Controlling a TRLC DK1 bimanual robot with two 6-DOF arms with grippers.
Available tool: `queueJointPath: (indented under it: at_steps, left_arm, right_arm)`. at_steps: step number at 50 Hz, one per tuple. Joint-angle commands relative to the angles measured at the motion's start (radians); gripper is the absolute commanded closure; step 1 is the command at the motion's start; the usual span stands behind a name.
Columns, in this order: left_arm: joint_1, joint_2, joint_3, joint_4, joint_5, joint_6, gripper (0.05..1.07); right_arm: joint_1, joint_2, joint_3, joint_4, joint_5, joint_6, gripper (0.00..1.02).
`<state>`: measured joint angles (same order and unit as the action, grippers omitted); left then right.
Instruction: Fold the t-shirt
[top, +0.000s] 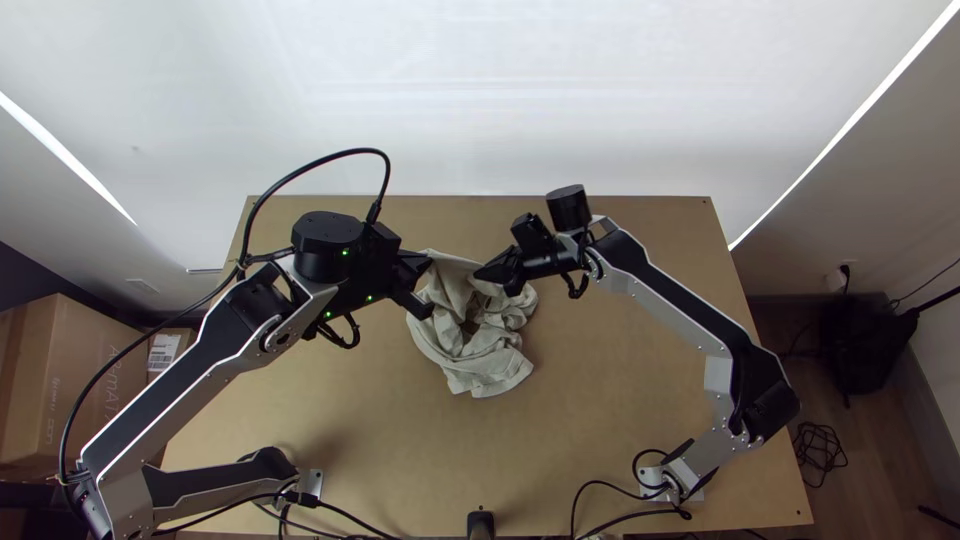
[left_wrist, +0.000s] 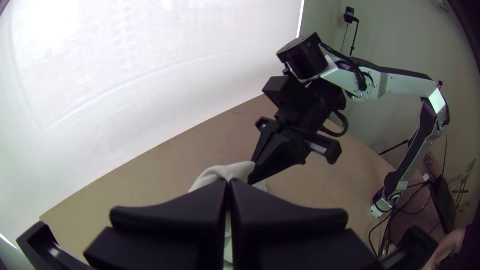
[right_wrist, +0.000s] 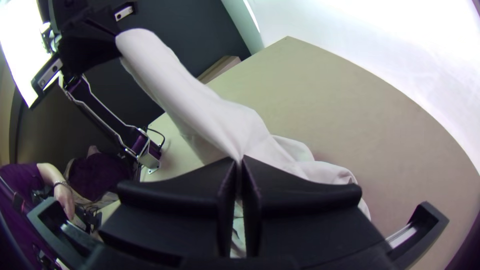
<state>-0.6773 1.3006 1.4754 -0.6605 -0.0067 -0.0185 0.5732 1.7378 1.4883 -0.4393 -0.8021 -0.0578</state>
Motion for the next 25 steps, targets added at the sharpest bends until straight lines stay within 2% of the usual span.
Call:
queueJointPath:
  at_steps: [1, 2, 9, 16, 18, 25]
  left_arm:
    - [0.025, -0.009, -0.015, 0.013, 0.008, -0.006, 0.07]
    - [0.036, -0.003, -0.015, 0.022, 0.008, -0.009, 0.1]
    - [0.087, 0.037, -0.012, -0.002, 0.01, -0.024, 0.1]
    - [0.073, 0.068, -0.047, -0.068, 0.008, 0.054, 0.1]
    - [0.061, 0.08, -0.061, -0.091, 0.01, 0.084, 0.1]
    - [-0.015, 0.098, -0.135, -0.113, -0.007, 0.264, 0.1]
  right_arm:
    - [-0.058, -0.052, 0.04, -0.003, -0.003, 0.053, 1.0]
    - [-0.067, -0.057, 0.04, -0.001, 0.009, 0.053, 1.0]
    - [-0.131, -0.04, 0.078, 0.01, 0.075, 0.064, 1.0]
    - [-0.194, 0.009, 0.168, 0.01, 0.132, 0.076, 1.0]
    - [-0.21, 0.025, 0.202, 0.01, 0.167, 0.095, 1.0]
    - [-0.246, 0.065, 0.299, 0.008, 0.219, 0.141, 1.0]
